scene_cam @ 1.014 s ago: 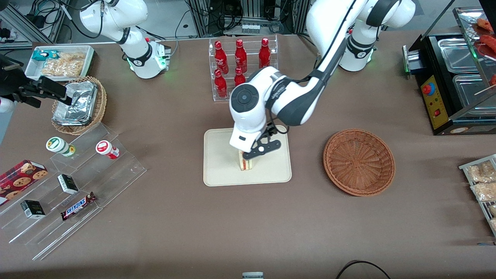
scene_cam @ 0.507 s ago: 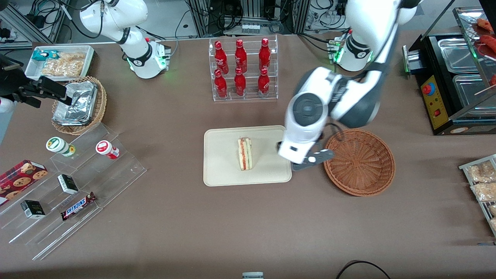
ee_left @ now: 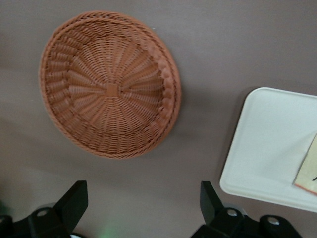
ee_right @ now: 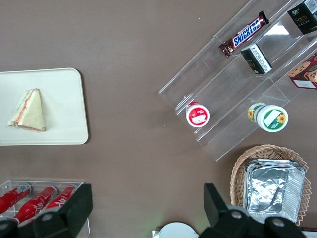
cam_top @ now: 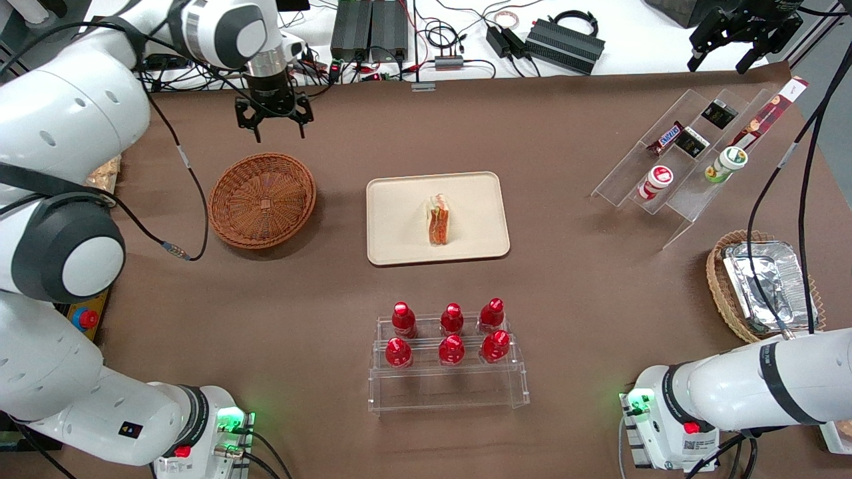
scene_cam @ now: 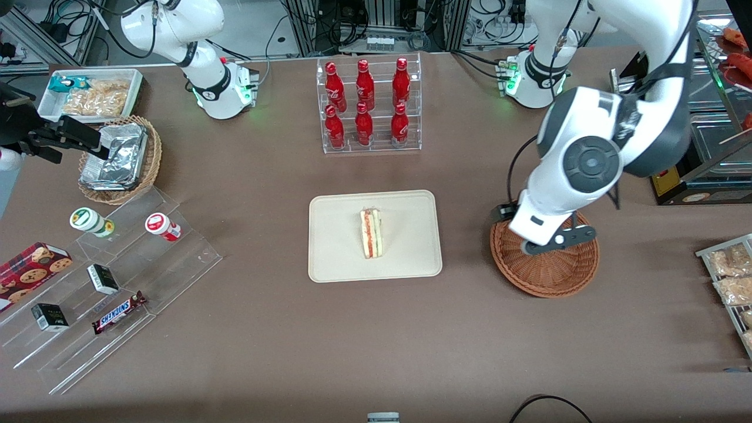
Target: Place sandwich from basket to tray
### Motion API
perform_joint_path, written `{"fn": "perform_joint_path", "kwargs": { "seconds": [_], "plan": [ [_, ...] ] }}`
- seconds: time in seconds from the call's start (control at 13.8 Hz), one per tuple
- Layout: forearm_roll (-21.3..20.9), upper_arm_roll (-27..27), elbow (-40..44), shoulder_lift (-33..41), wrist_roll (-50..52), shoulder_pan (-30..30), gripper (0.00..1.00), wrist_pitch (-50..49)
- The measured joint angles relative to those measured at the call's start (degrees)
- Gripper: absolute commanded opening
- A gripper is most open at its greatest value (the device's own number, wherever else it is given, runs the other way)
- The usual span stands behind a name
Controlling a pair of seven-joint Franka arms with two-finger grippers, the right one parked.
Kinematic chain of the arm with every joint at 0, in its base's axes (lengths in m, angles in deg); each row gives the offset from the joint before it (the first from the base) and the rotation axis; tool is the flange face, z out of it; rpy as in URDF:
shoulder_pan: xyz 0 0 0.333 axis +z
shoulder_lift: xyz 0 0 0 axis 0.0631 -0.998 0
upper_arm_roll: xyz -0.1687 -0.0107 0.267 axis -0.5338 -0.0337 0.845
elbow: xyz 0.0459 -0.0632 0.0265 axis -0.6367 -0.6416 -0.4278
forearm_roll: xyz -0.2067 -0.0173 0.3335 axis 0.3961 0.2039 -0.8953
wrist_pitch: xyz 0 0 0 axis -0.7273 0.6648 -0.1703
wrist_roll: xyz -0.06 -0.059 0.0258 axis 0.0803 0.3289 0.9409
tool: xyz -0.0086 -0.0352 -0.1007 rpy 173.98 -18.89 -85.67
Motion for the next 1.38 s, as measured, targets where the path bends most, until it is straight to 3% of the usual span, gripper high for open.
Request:
{"fn": "perform_joint_path", "kwargs": {
  "seconds": [0.72, 1.09, 1.38],
  "plan": [
    [-0.07, -5.57, -0.92, 11.08, -16.33, 15.36, 1.00, -14.11],
    [-0.14, -7.88, -1.00, 15.94, -24.73, 22.70, 1.00, -16.62],
    [-1.57, -7.95, -1.00, 16.87, -26.00, 24.63, 1.00, -14.52]
  ]
}}
